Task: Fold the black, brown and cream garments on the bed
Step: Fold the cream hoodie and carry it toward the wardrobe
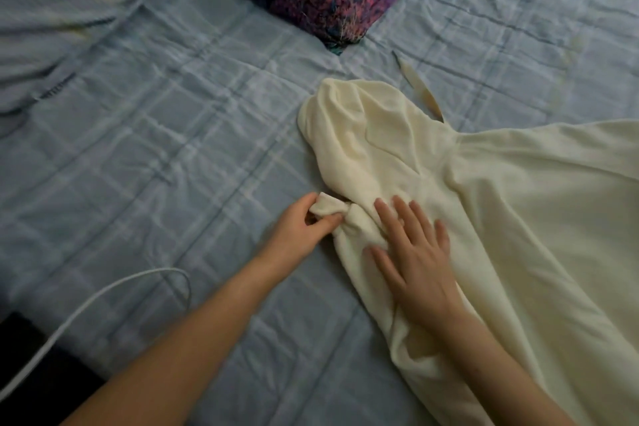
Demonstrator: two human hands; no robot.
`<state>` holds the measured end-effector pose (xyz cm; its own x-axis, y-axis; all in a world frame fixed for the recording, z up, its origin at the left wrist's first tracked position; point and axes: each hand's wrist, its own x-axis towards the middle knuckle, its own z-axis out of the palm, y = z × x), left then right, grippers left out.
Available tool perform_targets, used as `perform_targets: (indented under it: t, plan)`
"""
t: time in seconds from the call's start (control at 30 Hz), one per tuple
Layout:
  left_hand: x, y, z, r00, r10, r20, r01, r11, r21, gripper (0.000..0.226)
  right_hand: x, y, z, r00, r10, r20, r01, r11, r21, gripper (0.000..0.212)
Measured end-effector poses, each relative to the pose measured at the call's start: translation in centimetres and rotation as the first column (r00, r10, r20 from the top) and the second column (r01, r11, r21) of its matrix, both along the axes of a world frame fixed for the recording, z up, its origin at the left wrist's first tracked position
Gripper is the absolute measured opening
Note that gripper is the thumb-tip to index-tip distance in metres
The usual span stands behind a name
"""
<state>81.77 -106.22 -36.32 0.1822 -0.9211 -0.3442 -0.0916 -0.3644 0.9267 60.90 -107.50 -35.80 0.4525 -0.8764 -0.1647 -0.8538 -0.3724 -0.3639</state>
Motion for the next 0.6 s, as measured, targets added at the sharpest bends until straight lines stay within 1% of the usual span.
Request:
perform_targets:
  t: [0.07,0.13,0.2,0.23,0.27,0.3,0.37,0.4,0.43,0.47,0.5,0.53,0.57,0.6]
  plan:
    - [0.1,1.6,0.4,0.987,0.143,-0.068,-0.143,0.99,0.006,0.009,-0.2,0.3,0.9,1.0,-0.018,0.023,0.018,1.0,-0.002,0.064]
    - [0.9,3.5,1.0,0.944,0.316,-0.091,-0.318,0.948,-0.007,0.009,-0.1,0.8,2.0,1.0,-0.006,0.018,0.006,1.0,0.011,0.064]
    - [2.3,5.6,1.7,0.869,0.482,-0.109,-0.488,0.872,-0.037,0.009,0.1,1.6,2.8,0.999,0.04,0.002,-0.04,0.999,0.02,0.064]
    - [3.1,6.9,2.1,0.819,0.565,-0.1,-0.572,0.818,-0.06,0.006,0.1,2.0,3.1,0.998,0.063,-0.001,-0.063,0.998,0.017,0.064]
    - [3.9,8.2,2.4,0.75,0.656,-0.081,-0.661,0.746,-0.081,0.006,0.2,2.3,3.3,0.996,0.085,-0.004,-0.084,0.996,0.015,0.063]
    - [4.5,9.6,2.8,0.66,0.751,-0.041,-0.75,0.654,-0.101,0.009,0.4,2.6,3.5,0.994,0.105,-0.005,-0.105,0.994,0.018,0.063]
    - [5.6,12.6,3.4,0.429,0.899,0.084,-0.889,0.437,-0.135,0.014,0.9,3.0,3.6,0.99,0.143,0.001,-0.143,0.989,0.029,0.063]
    - [6.0,14.2,3.5,0.332,0.932,0.149,-0.926,0.352,-0.139,0.013,1.0,3.2,3.5,0.987,0.162,0.001,-0.162,0.986,0.034,0.062]
    - [6.2,15.8,3.4,0.276,0.937,0.215,-0.944,0.307,-0.122,0.013,1.2,3.3,3.4,0.983,0.182,-0.005,-0.182,0.982,0.041,0.06]
    - [6.2,17.4,3.1,0.264,0.913,0.31,-0.95,0.302,-0.079,0.018,1.2,3.3,3.3,0.979,0.201,-0.017,-0.2,0.979,0.045,0.058]
    - [6.0,18.8,2.8,0.278,0.846,0.455,-0.946,0.322,-0.021,0.026,1.1,3.4,3.1,0.977,0.214,-0.026,-0.212,0.976,0.043,0.057]
    - [5.6,19.8,2.6,0.29,0.72,0.63,-0.931,0.364,0.014,0.032,0.9,3.5,3.0,0.976,0.216,-0.028,-0.216,0.976,0.032,0.057]
    - [4.9,20.3,2.7,0.272,0.576,0.771,-0.899,0.437,-0.01,0.038,0.7,3.7,3.0,0.977,0.212,-0.023,-0.212,0.977,0.009,0.055]
    - [4.1,20.2,2.9,0.228,0.476,0.849,-0.825,0.558,-0.091,0.044,0.4,4.1,3.0,0.979,0.204,-0.015,-0.204,0.979,-0.023,0.055]
